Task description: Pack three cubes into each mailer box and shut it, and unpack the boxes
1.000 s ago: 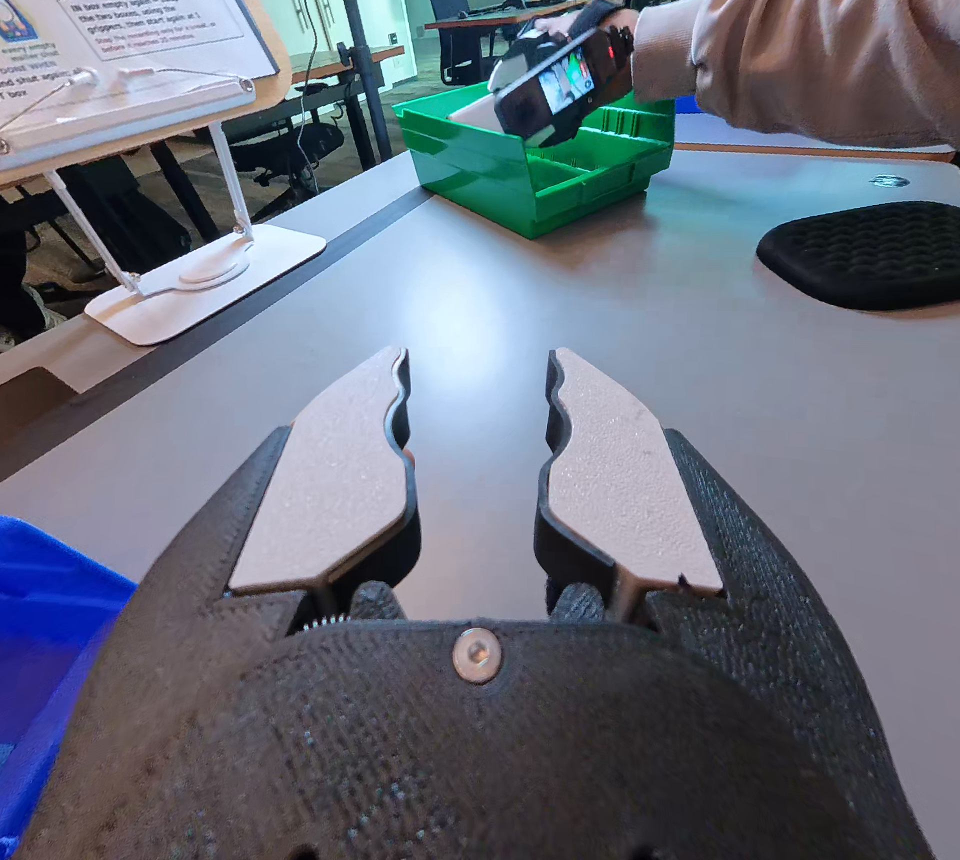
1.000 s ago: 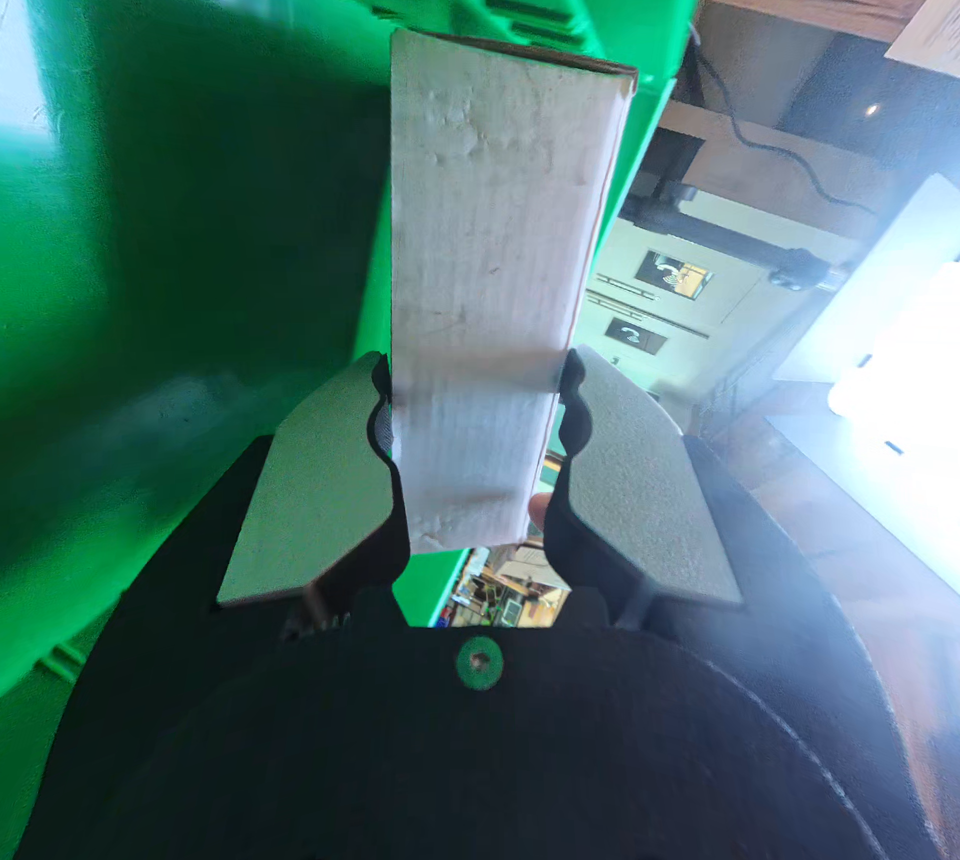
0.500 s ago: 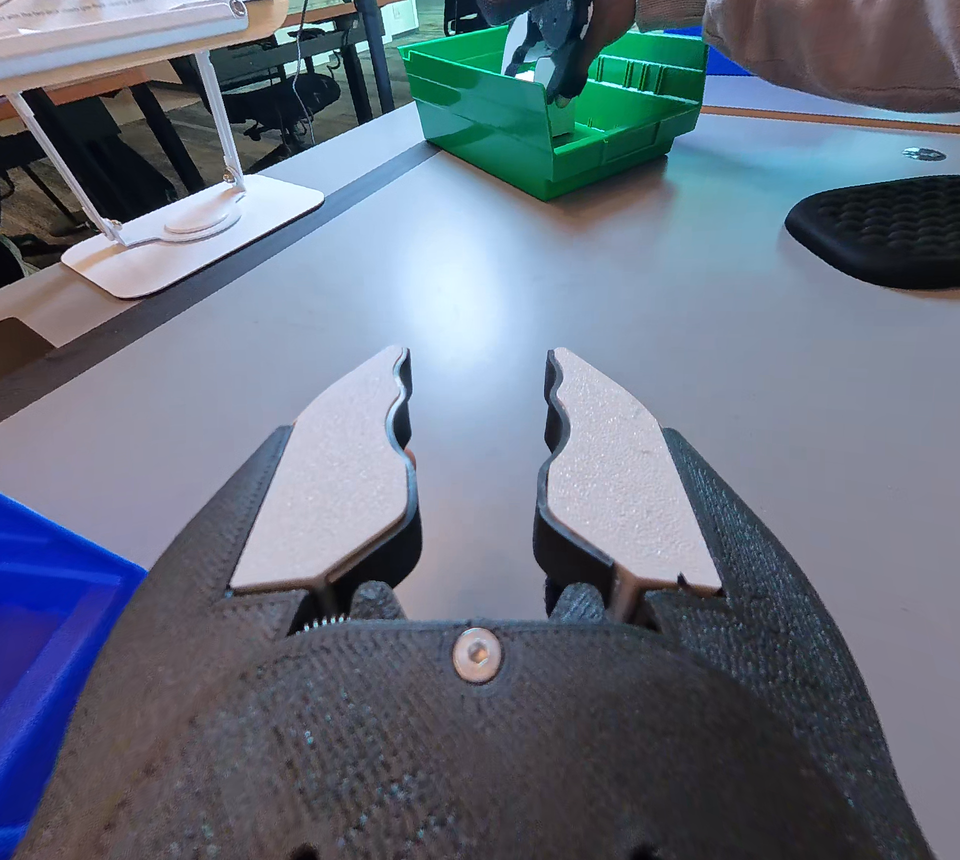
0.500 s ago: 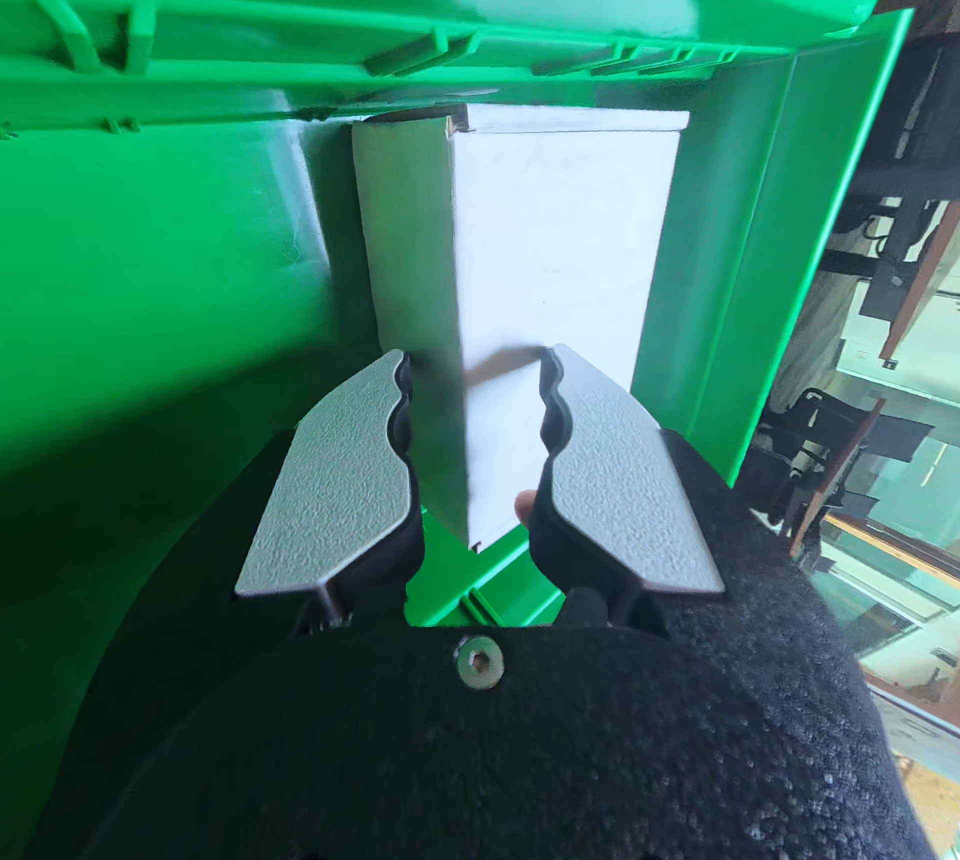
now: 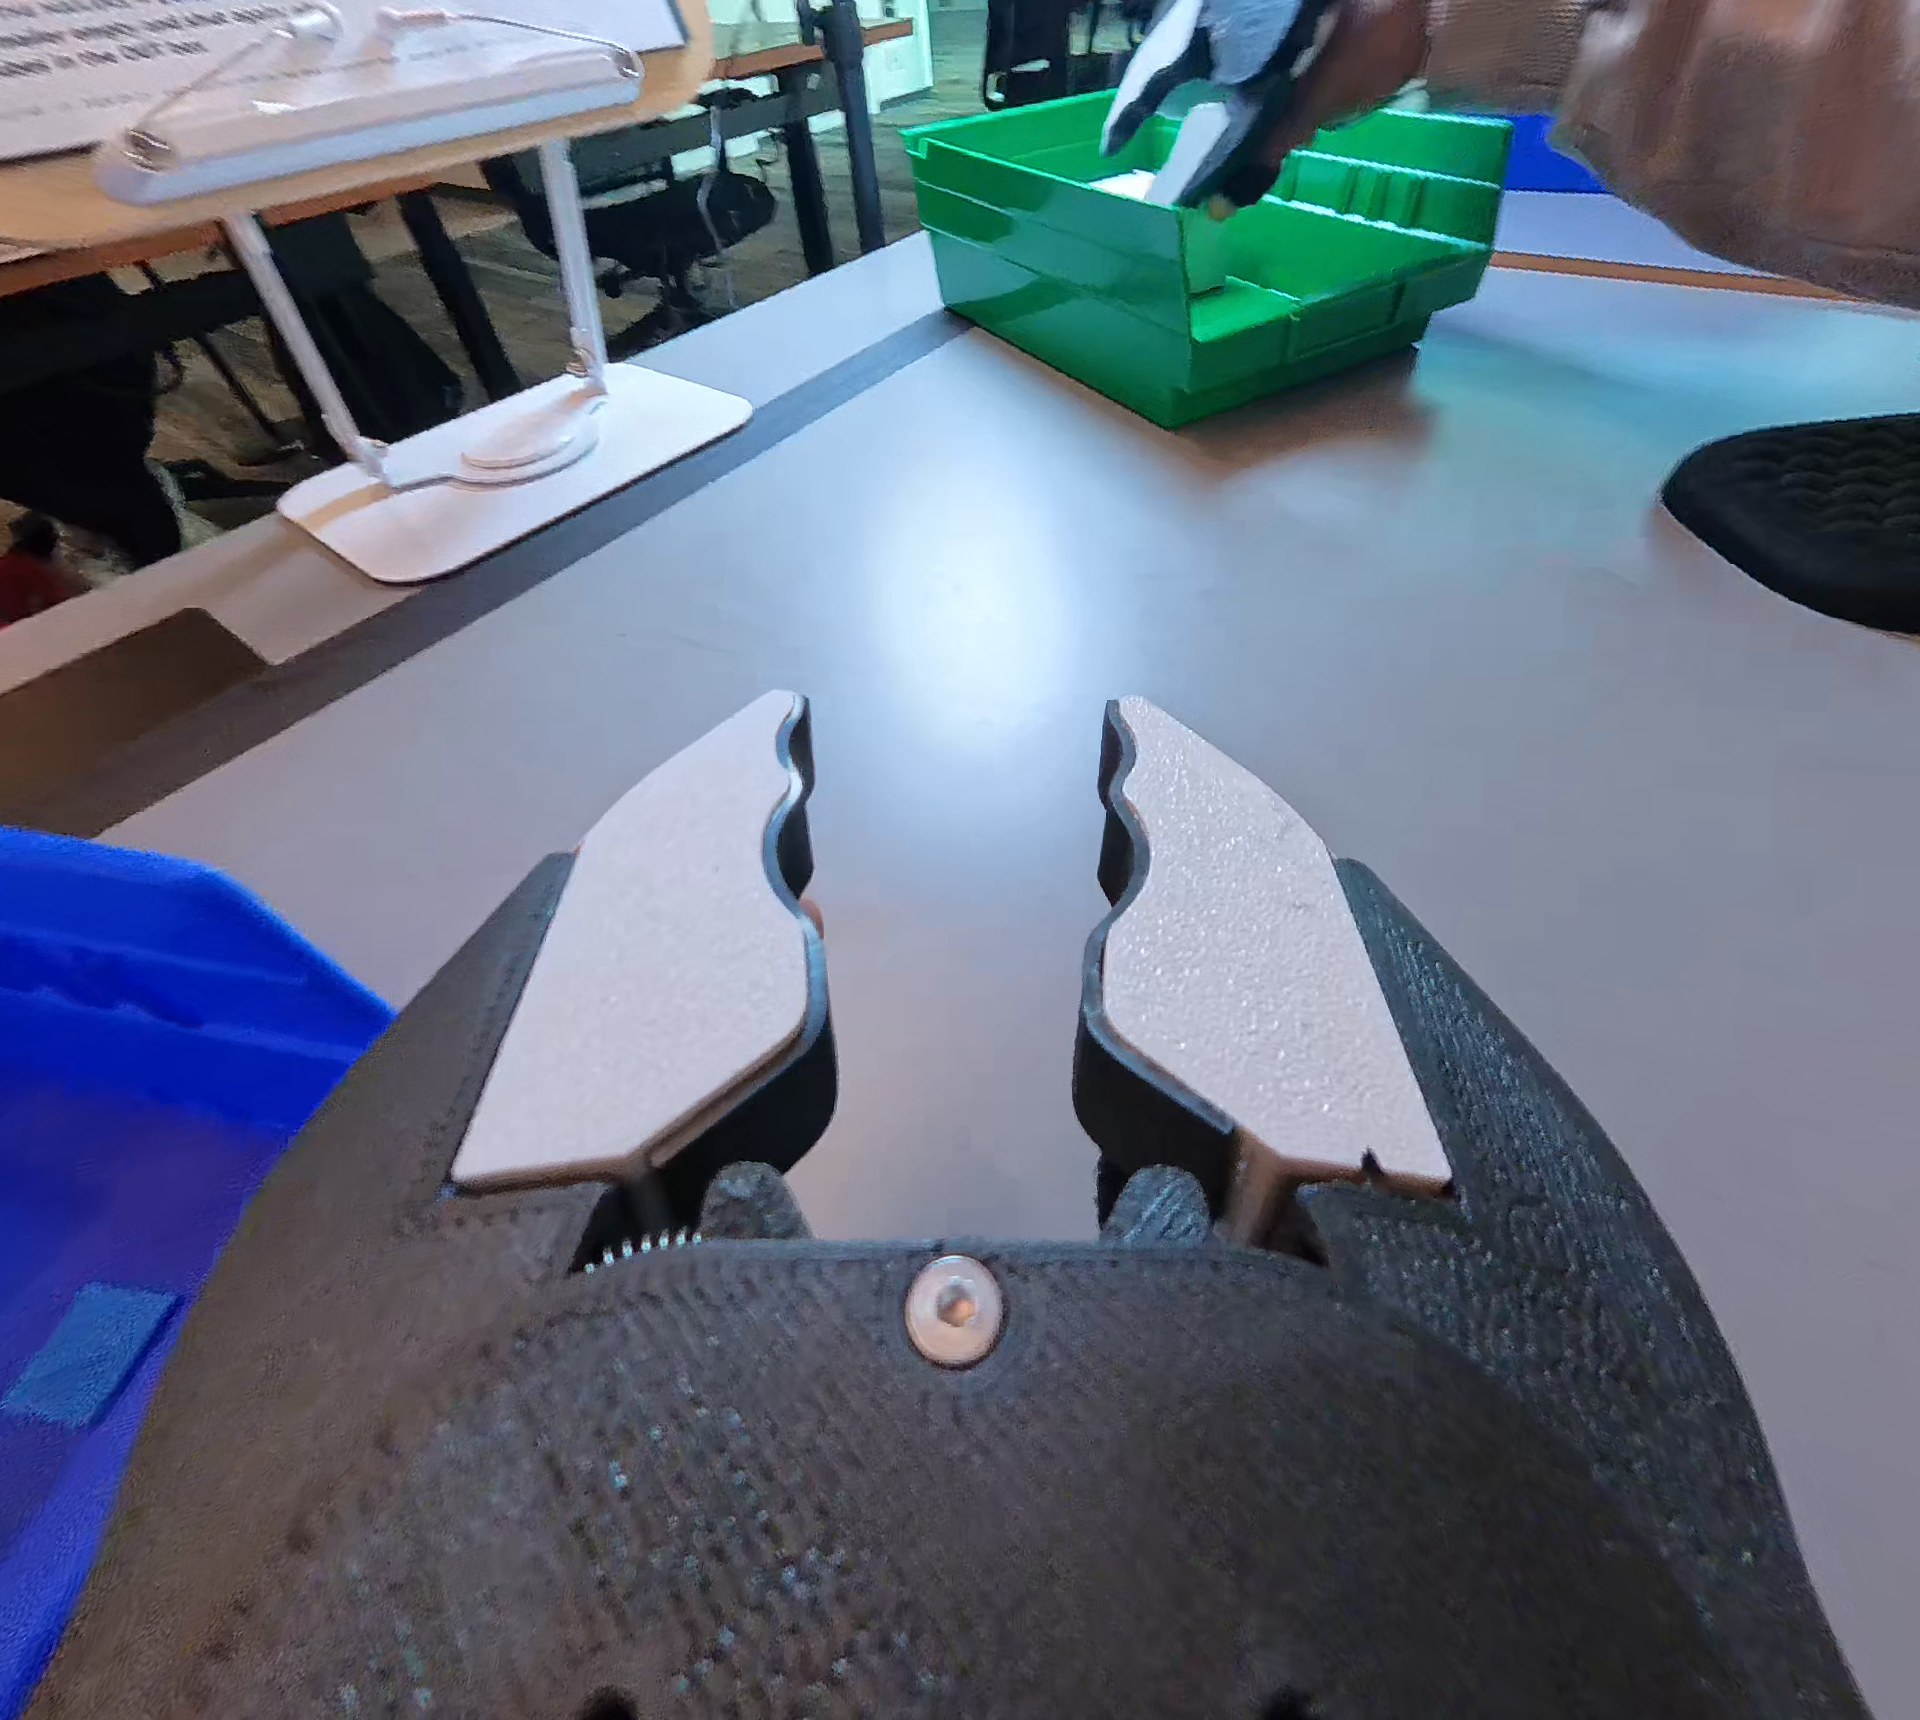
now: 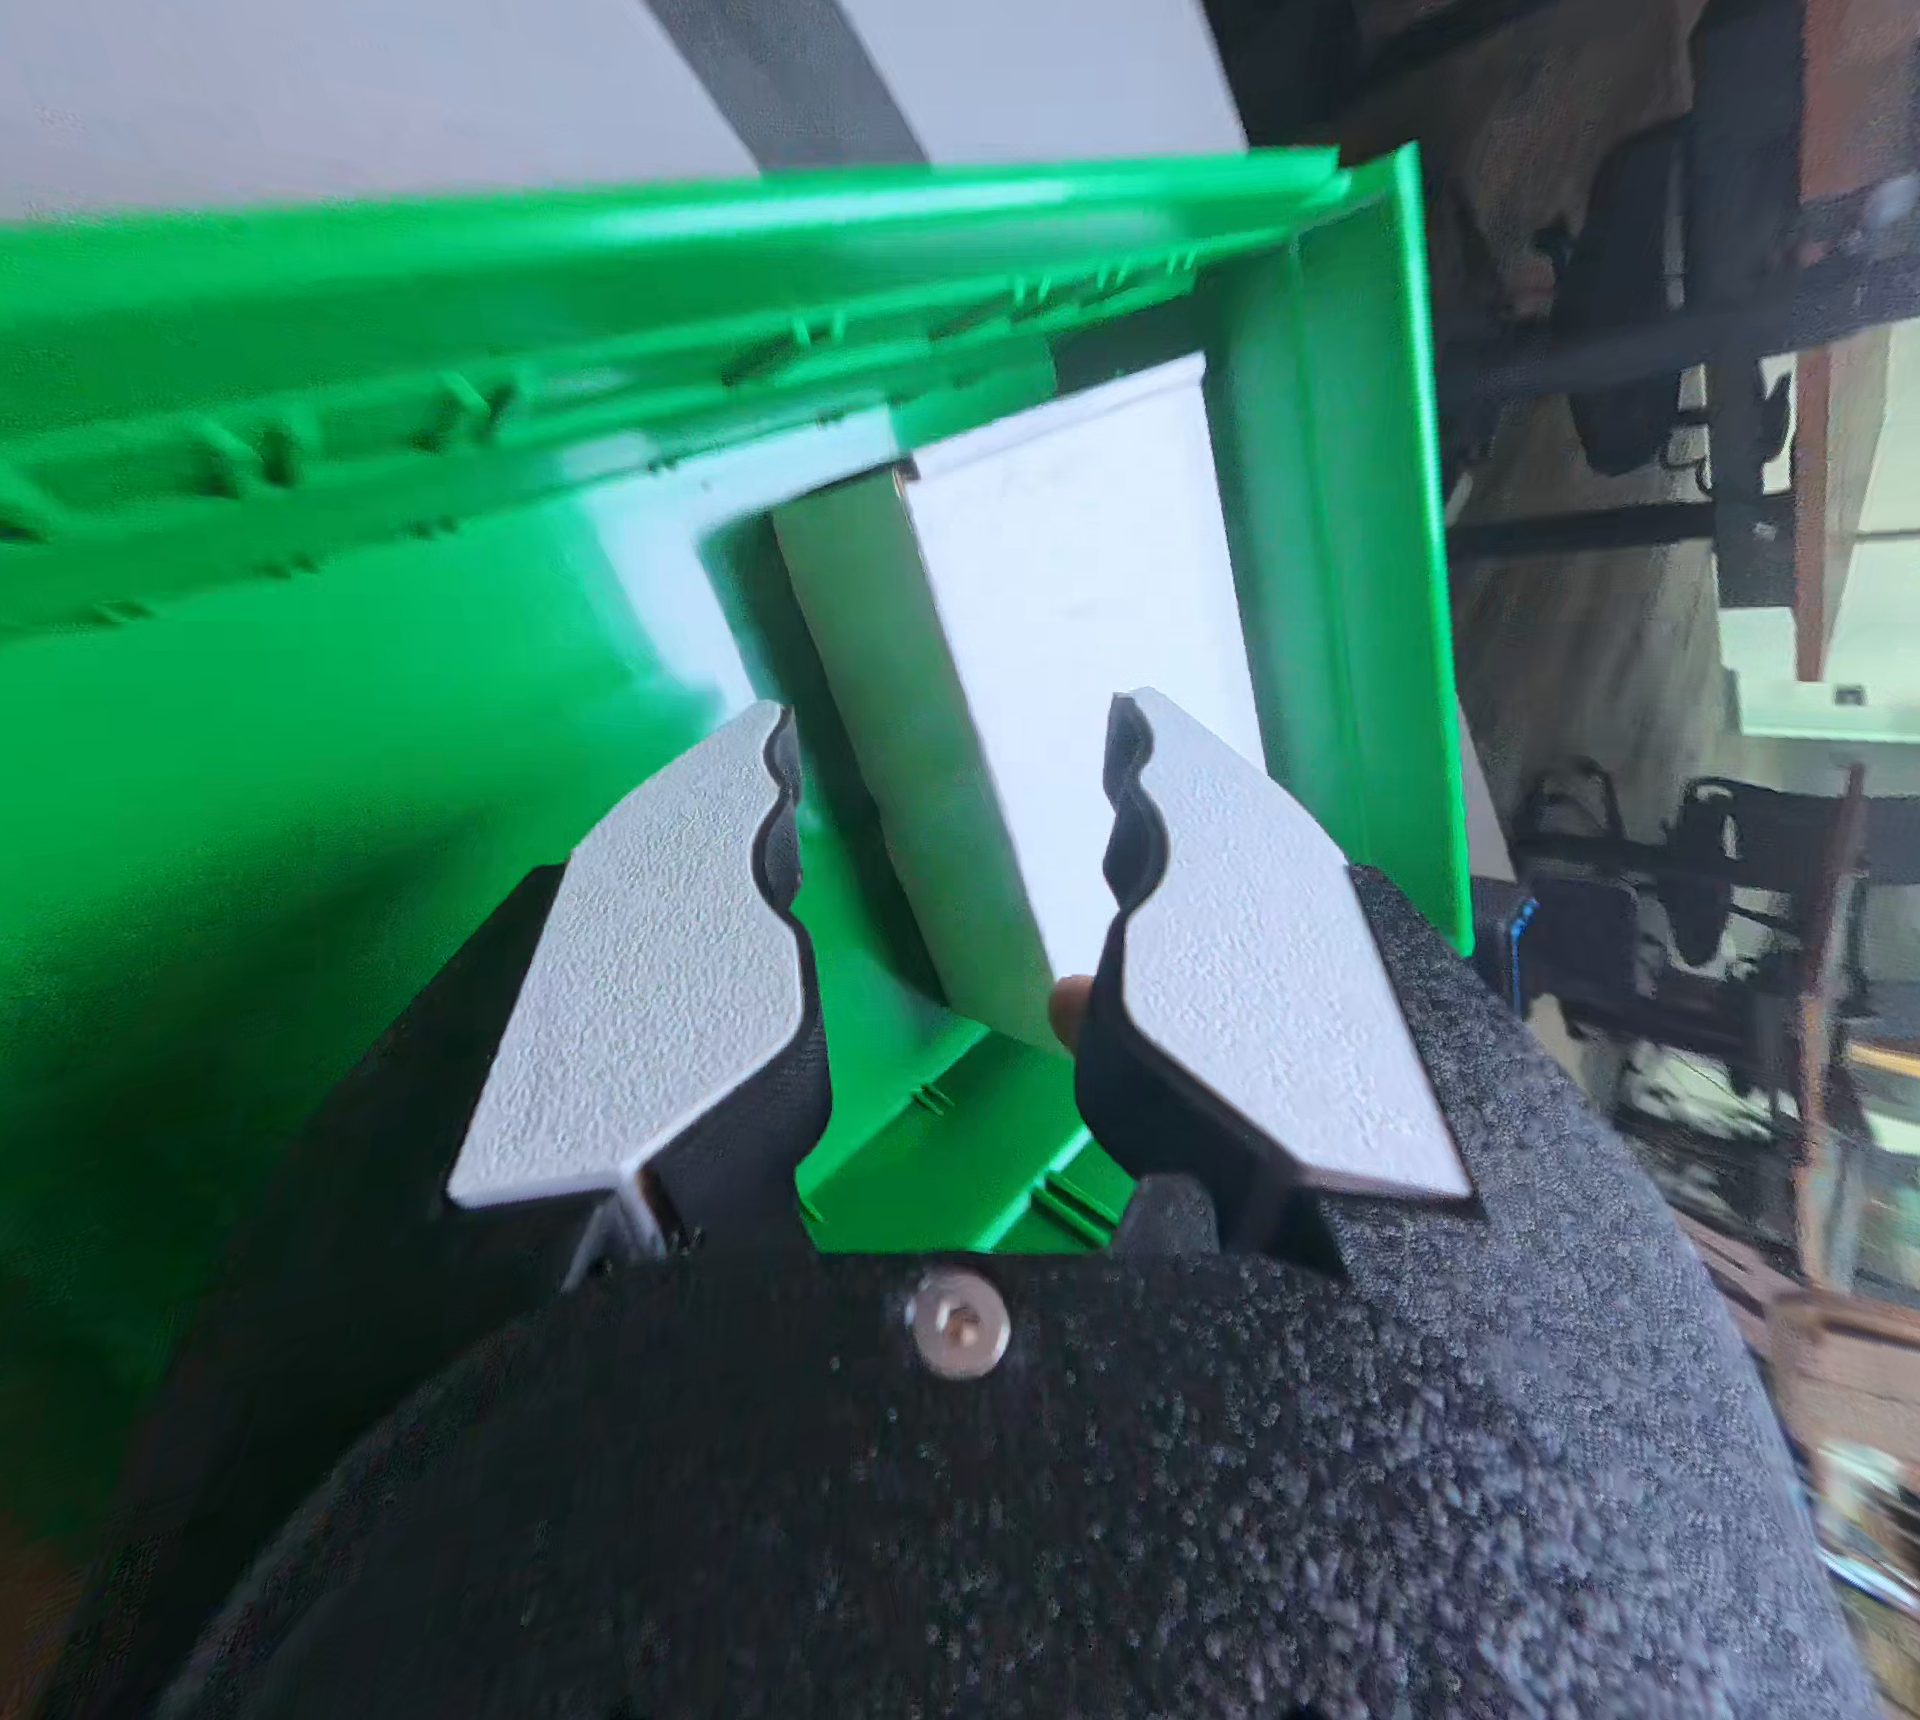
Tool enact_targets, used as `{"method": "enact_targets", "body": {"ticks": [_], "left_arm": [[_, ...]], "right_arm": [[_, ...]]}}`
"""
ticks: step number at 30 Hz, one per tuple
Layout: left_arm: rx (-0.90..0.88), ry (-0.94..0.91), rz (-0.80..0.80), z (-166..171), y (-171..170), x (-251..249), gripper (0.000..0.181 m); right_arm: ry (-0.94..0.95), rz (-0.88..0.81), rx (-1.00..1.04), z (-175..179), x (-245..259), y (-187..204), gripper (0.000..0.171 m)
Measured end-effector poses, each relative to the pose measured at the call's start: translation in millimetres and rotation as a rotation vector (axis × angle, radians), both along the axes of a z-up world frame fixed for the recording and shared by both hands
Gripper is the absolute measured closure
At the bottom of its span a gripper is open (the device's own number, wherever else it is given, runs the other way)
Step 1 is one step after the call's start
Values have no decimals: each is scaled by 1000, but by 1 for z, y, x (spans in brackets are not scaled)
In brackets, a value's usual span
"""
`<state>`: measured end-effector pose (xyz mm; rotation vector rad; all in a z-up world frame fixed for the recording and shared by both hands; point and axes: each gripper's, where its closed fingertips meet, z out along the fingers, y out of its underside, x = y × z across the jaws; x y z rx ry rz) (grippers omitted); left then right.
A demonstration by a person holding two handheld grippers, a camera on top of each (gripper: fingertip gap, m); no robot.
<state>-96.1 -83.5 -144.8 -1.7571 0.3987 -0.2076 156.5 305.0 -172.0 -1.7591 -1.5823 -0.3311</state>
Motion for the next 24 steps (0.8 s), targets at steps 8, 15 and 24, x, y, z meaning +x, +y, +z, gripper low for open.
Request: {"method": "enact_targets", "body": {"ticks": [8,15,24], "left_arm": [[40,189,310,63,-13,-129,126],[-461,568,296,36,10,-259,102],[-1134,767,107,-61,23,-357,64]], "right_arm": [[719,291,-250,82,-45,-183,118],[661,417,-511,27,-49,-280,110],[666,479,-671,-10,-60,-311,110]]}}
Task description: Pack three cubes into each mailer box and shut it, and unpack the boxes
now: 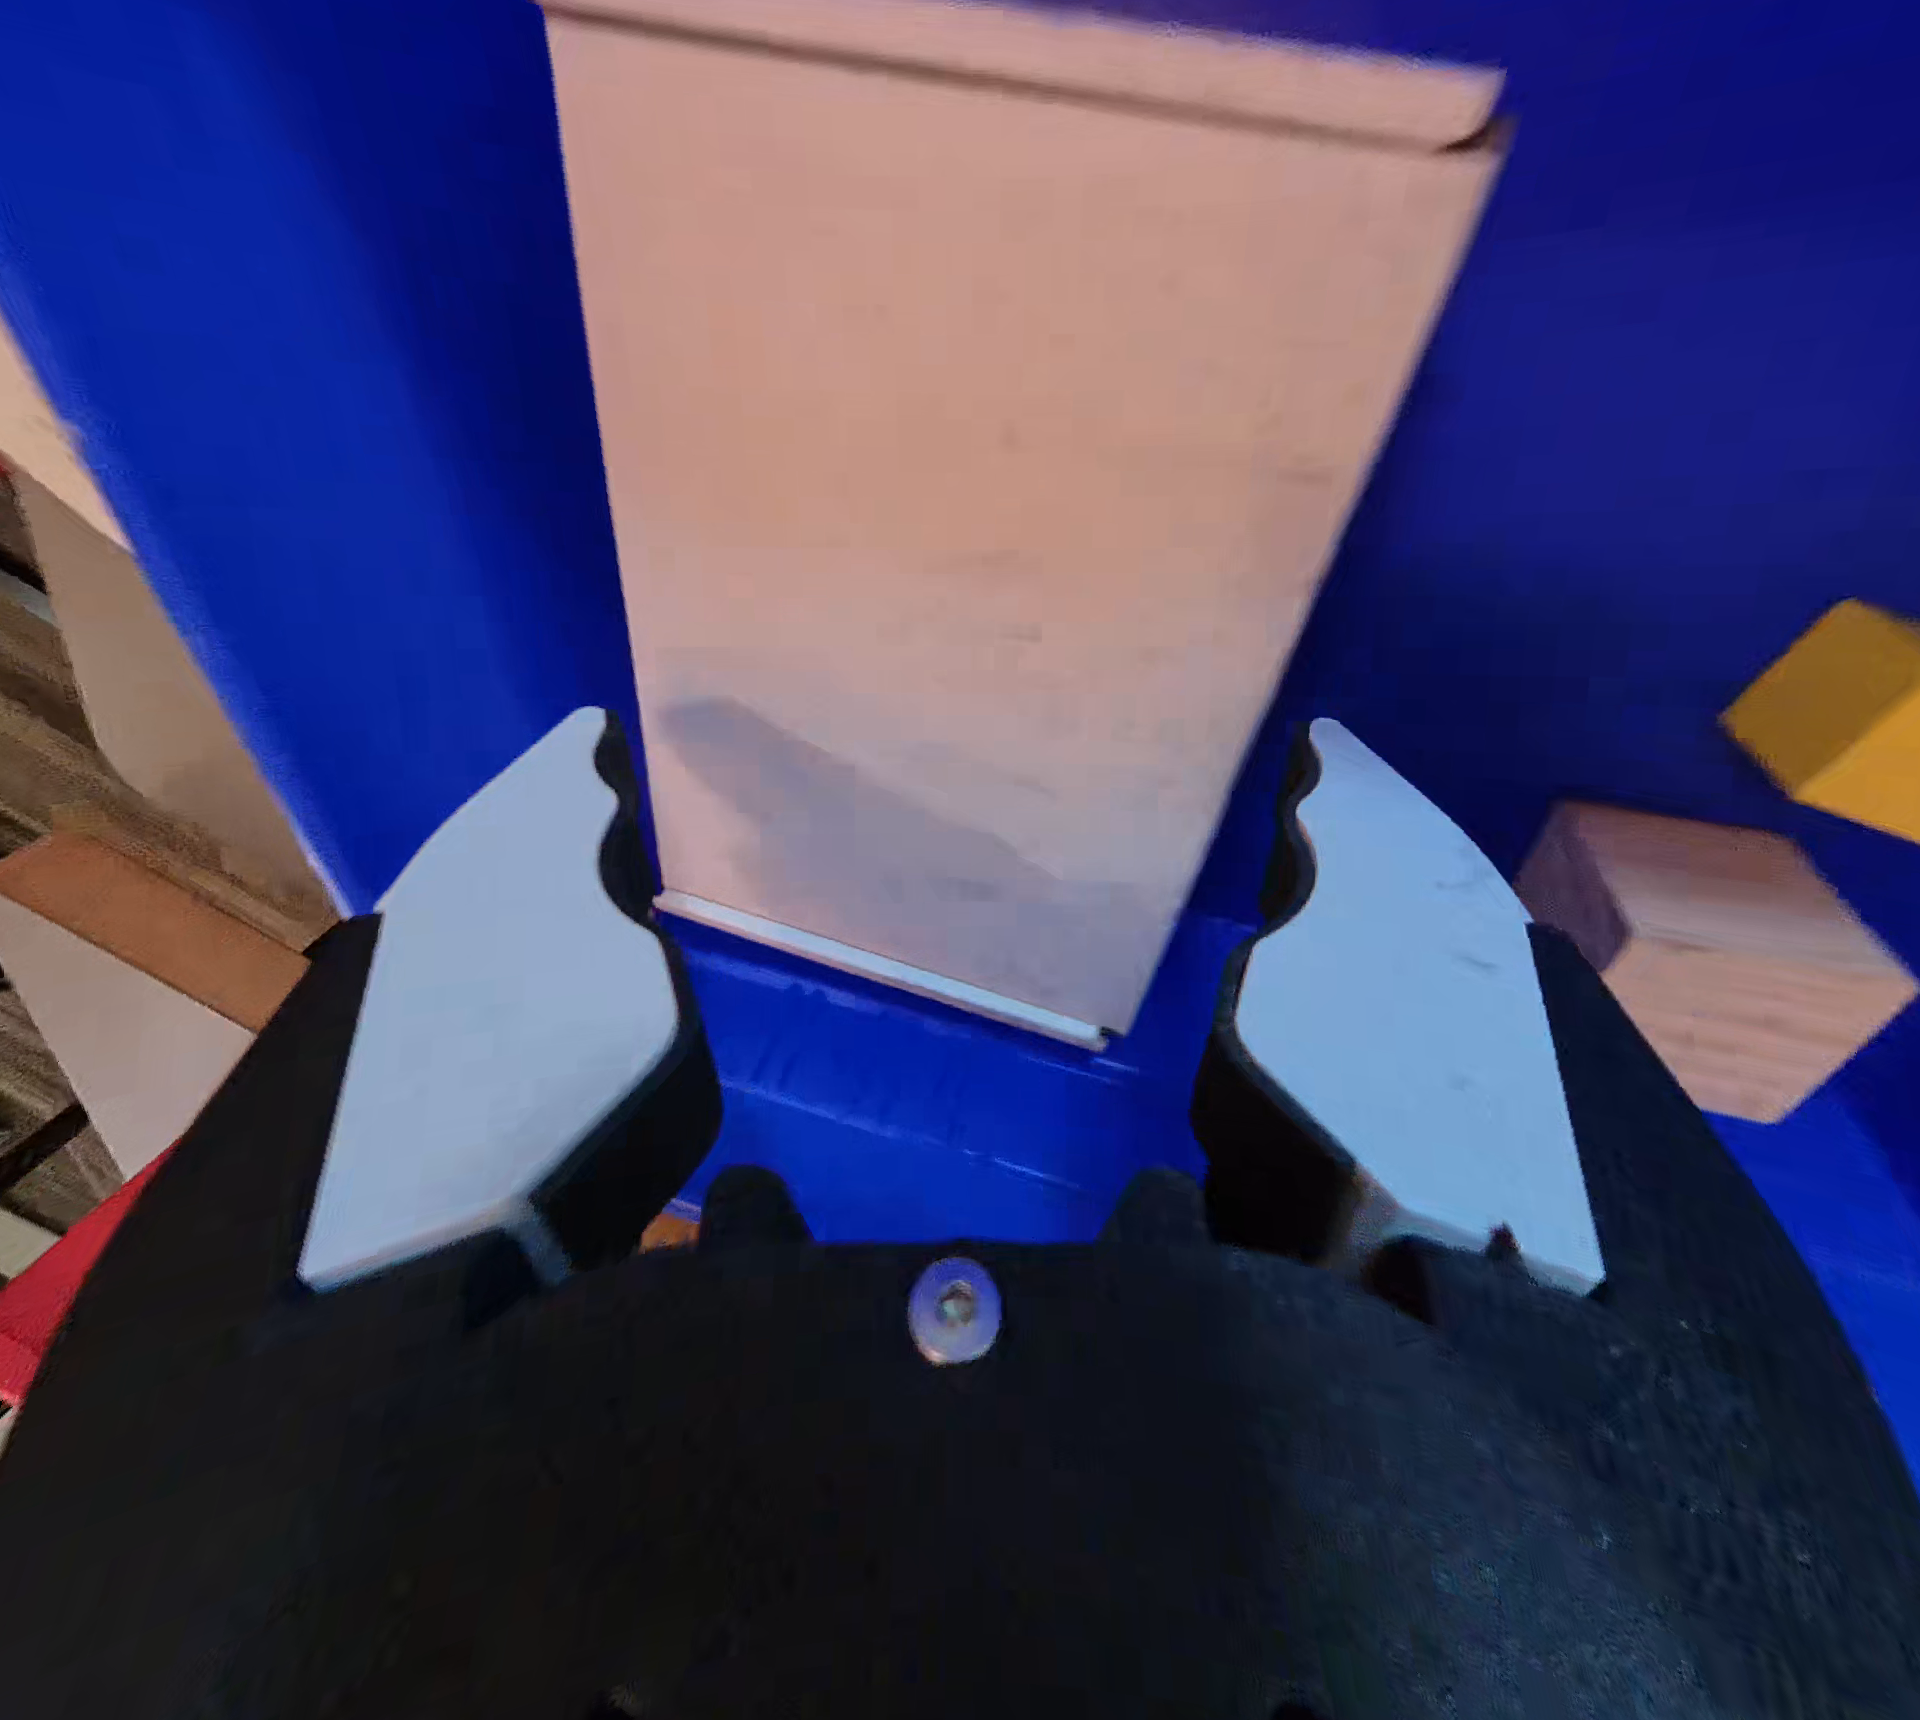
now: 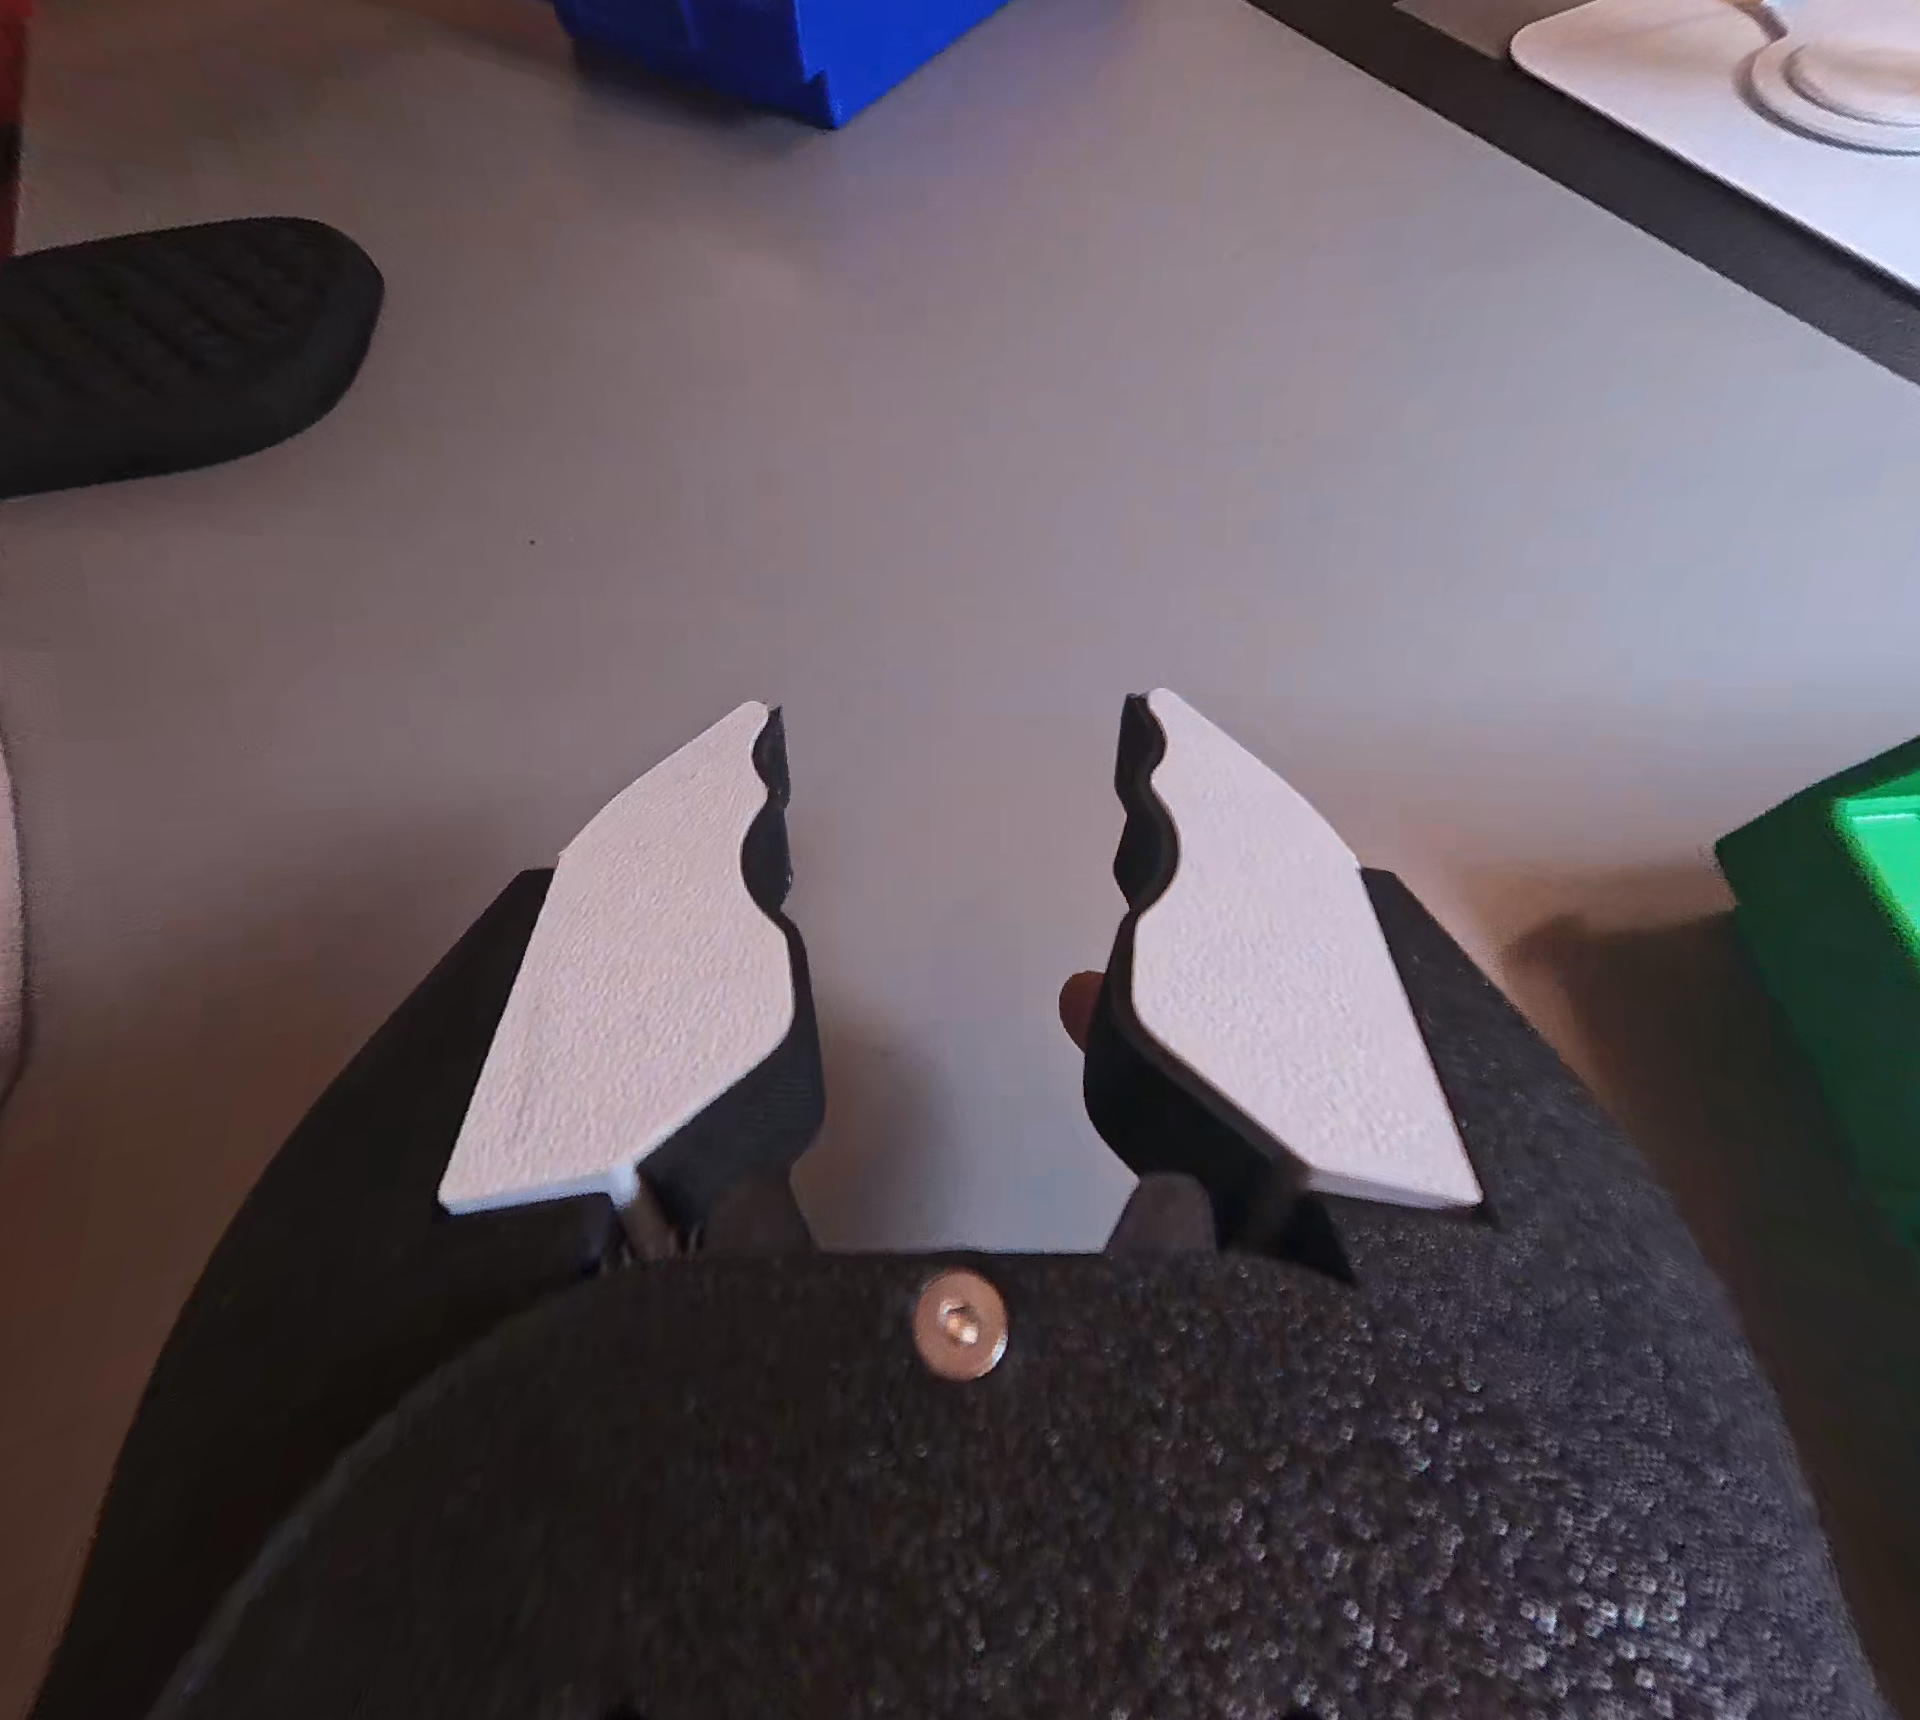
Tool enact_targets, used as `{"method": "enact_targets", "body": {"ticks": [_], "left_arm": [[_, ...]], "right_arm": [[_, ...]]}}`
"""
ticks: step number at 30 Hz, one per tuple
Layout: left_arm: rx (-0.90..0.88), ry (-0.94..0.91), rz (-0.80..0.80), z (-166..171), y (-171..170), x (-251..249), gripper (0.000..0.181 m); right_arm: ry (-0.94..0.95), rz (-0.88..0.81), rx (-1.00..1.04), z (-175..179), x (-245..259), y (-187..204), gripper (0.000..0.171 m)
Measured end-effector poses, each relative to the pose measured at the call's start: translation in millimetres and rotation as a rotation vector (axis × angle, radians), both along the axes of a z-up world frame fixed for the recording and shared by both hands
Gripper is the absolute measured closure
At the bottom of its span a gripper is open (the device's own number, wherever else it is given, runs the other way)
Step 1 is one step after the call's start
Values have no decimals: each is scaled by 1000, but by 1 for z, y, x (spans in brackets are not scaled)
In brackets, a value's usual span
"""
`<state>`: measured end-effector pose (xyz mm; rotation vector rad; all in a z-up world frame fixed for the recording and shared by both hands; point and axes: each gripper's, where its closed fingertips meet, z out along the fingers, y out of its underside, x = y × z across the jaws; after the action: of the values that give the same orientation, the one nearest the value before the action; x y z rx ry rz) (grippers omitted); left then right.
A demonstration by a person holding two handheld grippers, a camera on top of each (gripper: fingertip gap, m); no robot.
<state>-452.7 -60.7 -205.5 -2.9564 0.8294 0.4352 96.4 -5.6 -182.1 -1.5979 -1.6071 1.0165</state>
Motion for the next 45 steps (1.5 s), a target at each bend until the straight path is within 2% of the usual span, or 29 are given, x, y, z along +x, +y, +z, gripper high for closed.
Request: {"method": "enact_targets", "body": {"ticks": [2,4,8,12,15,21,26,30,31,34,37,41,45], "left_arm": [[-81,-32,16,-7,1,-9,57],[-102,-89,5,-7,10,-7,62],[-186,-102,-23,-12,16,-10,54],[-179,-67,-45,-14,17,-12,52],[-166,44,-101,-16,15,-16,60],[-197,-51,-99,-9,-8,20,62],[-166,-111,-37,-6,-6,23,45],[-221,-124,-13,-30,-13,19,41],[-217,-105,-18,-36,-12,18,34],[-170,-72,-57,-34,-7,18,38],[-81,-71,-69,-20,-5,23,39],[79,-131,-40,27,-12,36,39],[236,-271,-115,86,-26,100,39]], "right_arm": [[18,13,-12,-2,1,0,111],[44,17,-46,-2,1,2,113],[45,27,-98,-9,-2,7,115],[51,38,-119,-11,-2,6,116],[58,41,-117,-10,-1,7,117],[81,53,-96,-4,3,4,117],[78,57,-99,-4,3,4,117],[78,47,-105,-5,3,5,117],[76,45,-107,-6,3,5,117],[76,44,-110,-6,3,6,117],[75,50,-103,-6,3,5,118],[85,62,-59,-2,4,0,118],[99,43,105,5,1,0,118]]}}
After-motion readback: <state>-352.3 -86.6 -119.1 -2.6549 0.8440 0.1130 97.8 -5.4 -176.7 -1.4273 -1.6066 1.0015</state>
